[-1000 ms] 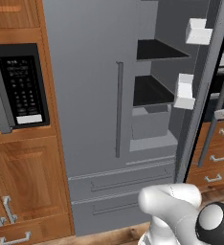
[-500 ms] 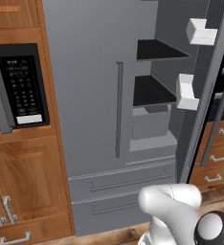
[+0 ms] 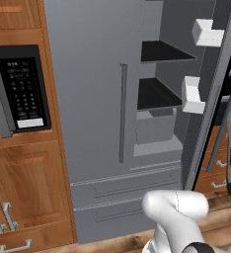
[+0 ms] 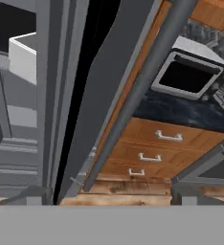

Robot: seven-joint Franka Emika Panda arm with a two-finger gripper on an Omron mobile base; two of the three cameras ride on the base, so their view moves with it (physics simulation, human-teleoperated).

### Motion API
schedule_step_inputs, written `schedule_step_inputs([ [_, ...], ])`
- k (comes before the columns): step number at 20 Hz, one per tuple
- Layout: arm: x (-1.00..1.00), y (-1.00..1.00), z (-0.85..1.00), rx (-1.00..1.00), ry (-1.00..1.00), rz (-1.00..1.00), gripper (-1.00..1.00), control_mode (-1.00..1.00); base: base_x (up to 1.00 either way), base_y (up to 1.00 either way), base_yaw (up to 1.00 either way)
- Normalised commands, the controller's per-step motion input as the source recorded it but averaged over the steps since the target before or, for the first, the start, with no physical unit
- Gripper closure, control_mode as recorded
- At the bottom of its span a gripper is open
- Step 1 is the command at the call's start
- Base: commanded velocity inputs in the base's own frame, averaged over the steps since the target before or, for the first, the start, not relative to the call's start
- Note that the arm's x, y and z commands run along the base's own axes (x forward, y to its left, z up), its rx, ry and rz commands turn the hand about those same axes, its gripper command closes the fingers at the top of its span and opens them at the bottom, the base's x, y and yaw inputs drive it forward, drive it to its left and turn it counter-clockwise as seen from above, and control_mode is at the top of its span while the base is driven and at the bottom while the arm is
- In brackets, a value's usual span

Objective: Retrieve the butter from the fridge and place it on a plate on the dining table. Then retrieve the butter knife by the fridge and place it near the plate.

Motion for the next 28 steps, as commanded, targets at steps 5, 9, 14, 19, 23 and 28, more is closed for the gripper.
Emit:
schedule_step_inputs([
  [5, -0.25, 0.97, 0.20, -0.31, 0.28, -0.18, -1.00, -1.00, 0.00, 0.00, 0.00],
  [9, -0.02, 0.77, 0.38, -0.36, 0.29, -0.10, -1.00, -1.00, 0.00, 0.00, 0.00],
  [14, 0.13, 0.97, 0.01, -0.39, 0.26, -0.05, -1.00, -1.00, 0.00, 0.00, 0.00],
  [19, 0.39, 0.60, 0.00, -0.26, 0.26, 0.00, -1.00, -1.00, 0.00, 0.00, 0.00],
  [23, 0.17, 0.14, -0.03, -0.10, 0.08, 0.00, -1.00, -1.00, 0.00, 0.00, 0.00],
  [28, 0.48, -0.16, 0.00, 0.00, 0.03, 0.01, -1.00, -1.00, 0.00, 0.00, 0.00],
])
